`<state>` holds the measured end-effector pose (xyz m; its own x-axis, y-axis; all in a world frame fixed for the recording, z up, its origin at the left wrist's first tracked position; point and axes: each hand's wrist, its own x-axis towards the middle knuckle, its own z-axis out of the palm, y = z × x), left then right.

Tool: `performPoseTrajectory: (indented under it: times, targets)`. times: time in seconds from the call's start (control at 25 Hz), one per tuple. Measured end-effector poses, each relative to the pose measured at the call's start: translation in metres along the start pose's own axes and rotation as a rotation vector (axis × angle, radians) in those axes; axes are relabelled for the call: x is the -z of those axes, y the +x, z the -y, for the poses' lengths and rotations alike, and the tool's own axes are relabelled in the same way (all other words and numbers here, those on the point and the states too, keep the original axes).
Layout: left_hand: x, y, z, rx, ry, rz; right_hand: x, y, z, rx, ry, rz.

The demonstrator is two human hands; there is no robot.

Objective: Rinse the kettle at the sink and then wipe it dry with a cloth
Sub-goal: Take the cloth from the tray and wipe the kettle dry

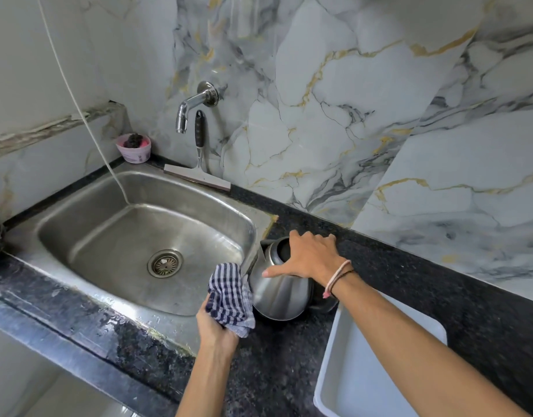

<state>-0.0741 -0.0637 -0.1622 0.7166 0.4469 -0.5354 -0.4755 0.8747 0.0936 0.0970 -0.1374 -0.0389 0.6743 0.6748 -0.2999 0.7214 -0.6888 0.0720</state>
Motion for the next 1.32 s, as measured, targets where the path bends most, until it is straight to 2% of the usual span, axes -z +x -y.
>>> performPoseTrajectory:
  times: [0.12, 0.24, 0.32, 0.4, 0.48, 0.56, 0.64, 0.72, 0.84, 0.88, 0.92, 0.96, 1.04, 1.12, 1.2, 1.32]
  targets:
    - [-0.003, 0.001, -0.004, -0.019, -0.020, 0.007, 0.018, 0.004, -0.018, 0.147, 0.009, 0.105]
    - [-0.007, 0.001, -0.004, 0.030, -0.017, 0.070, 0.032, 0.012, -0.038, 0.381, -0.129, 0.245]
    - [-0.011, 0.002, -0.003, 0.076, -0.016, 0.082, 0.032, 0.017, -0.052, 0.412, -0.134, 0.307]
    - [-0.018, 0.002, -0.001, 0.087, 0.014, 0.084, 0.025, 0.016, -0.063, 0.316, 0.132, 0.282]
    - [-0.023, 0.003, 0.007, -0.009, 0.082, 0.059, 0.010, 0.012, -0.064, 0.144, 0.460, 0.087]
    - [-0.030, 0.007, 0.019, -0.195, 0.268, -0.037, -0.010, 0.014, -0.055, -0.016, 0.683, -0.084]
    - [-0.041, 0.014, 0.038, -0.349, 0.553, -0.086, -0.028, 0.021, -0.043, -0.087, 0.838, -0.188]
    - [-0.054, 0.022, 0.060, -0.424, 0.826, 0.011, -0.036, 0.026, -0.039, -0.107, 0.911, -0.254]
    - [-0.074, 0.048, 0.082, -0.635, 1.218, 0.119, -0.047, 0.032, -0.045, -0.096, 0.846, -0.308]
    - [-0.081, 0.062, 0.081, -0.675, 1.315, 0.138, -0.049, 0.034, -0.045, -0.095, 0.828, -0.322]
    - [-0.089, 0.079, 0.075, -0.635, 1.399, 0.177, -0.051, 0.036, -0.046, -0.097, 0.823, -0.337]
    - [-0.097, 0.096, 0.066, -0.524, 1.458, 0.235, -0.052, 0.038, -0.045, -0.099, 0.827, -0.348]
    - [-0.102, 0.122, 0.050, -0.224, 1.441, 0.344, -0.054, 0.041, -0.046, -0.107, 0.849, -0.357]
    - [-0.093, 0.129, 0.041, -0.079, 1.374, 0.315, -0.055, 0.041, -0.046, -0.113, 0.872, -0.364]
    - [-0.072, 0.124, 0.045, -0.110, 1.213, 0.208, -0.056, 0.041, -0.046, -0.113, 0.900, -0.373]
    - [-0.036, 0.097, 0.076, -0.320, 0.882, 0.001, -0.056, 0.040, -0.045, -0.108, 0.938, -0.378]
